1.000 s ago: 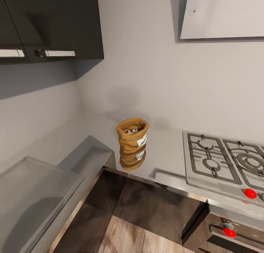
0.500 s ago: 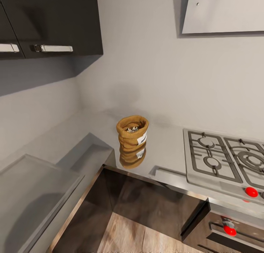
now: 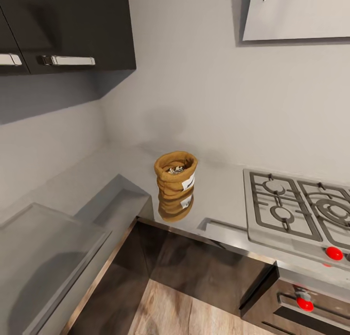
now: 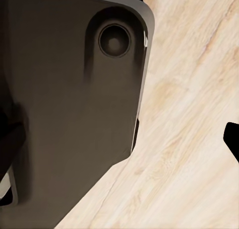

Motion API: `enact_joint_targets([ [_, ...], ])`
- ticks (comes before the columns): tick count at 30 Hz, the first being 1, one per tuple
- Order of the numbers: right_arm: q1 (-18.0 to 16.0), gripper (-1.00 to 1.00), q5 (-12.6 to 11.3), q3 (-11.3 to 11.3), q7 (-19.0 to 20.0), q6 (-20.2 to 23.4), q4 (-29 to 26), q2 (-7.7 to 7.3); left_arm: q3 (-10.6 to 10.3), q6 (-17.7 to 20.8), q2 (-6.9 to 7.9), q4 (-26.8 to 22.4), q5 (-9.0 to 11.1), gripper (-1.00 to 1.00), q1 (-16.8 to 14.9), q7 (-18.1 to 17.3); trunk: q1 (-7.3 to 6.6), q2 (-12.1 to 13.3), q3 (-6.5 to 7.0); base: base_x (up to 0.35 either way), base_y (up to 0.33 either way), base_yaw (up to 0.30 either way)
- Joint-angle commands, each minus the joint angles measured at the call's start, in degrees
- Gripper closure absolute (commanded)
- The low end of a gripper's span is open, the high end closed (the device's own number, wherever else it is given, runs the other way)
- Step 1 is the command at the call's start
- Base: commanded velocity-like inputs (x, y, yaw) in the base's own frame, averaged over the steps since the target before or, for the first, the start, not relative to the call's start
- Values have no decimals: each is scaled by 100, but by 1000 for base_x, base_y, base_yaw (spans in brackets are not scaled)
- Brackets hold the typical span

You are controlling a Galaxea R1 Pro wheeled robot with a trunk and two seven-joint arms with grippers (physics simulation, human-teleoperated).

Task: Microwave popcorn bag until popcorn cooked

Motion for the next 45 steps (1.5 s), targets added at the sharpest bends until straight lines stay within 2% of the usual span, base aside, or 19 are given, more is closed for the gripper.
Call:
enact_joint_targets([
  [1,-6,-100,38,-49,8,-31,17,-3,32,-14,-1,3,23,-100,-2,-24,0,-4,-5,0,0,0],
  [10,-7,-100,10,-49,13,25,17,4,29,-19,-8,3,15,-100,-2,-23,0,-4,-5,0,0,0],
  [25,-8,-100,88,-49,41,22,-4,-25,26,-23,-9,3,14,-100,-2,-23,0,-4,-5,-256,0,0],
  [28,-13,-100,116,-47,80,52,-276,12,27,-23,-9,3,11,-100,-2,-23,0,-4,-5,-100,0,0],
  [30,-8,-100,294,-44,113,548,-1374,131,24,-23,-9,3,4,-100,-2,-23,0,-4,-5,-13,0,0],
  [32,-10,-100,421,-43,208,1535,-2609,450,17,-24,-9,1,-9,-100,-2,-23,0,-4,-5,-3,0,0],
  [33,-7,-100,442,33,393,2088,-3281,623,16,-28,-9,-2,-11,-100,-2,-23,0,-4,-5,0,0,0],
  [34,-10,-100,440,348,653,2742,-4109,783,15,-30,-9,-2,-12,-100,-2,-23,0,-4,-5,0,0,0],
  [36,-11,-100,409,736,948,3532,-5088,879,15,-31,-9,-3,-13,-100,-2,-23,0,-4,-5,0,0,0],
  [38,-11,-100,398,978,1317,4246,-5996,941,15,-31,-9,0,-13,-100,-2,-23,0,-4,-5,0,0,0],
  [42,-10,-100,395,1306,2140,5683,-7706,968,15,-31,-9,-2,-13,-100,-2,-23,0,-4,-5,0,0,0],
  [45,-12,-100,396,1430,2397,6335,-8612,952,15,-31,-9,-2,-13,-100,-2,-23,0,-4,-5,0,0,0],
])
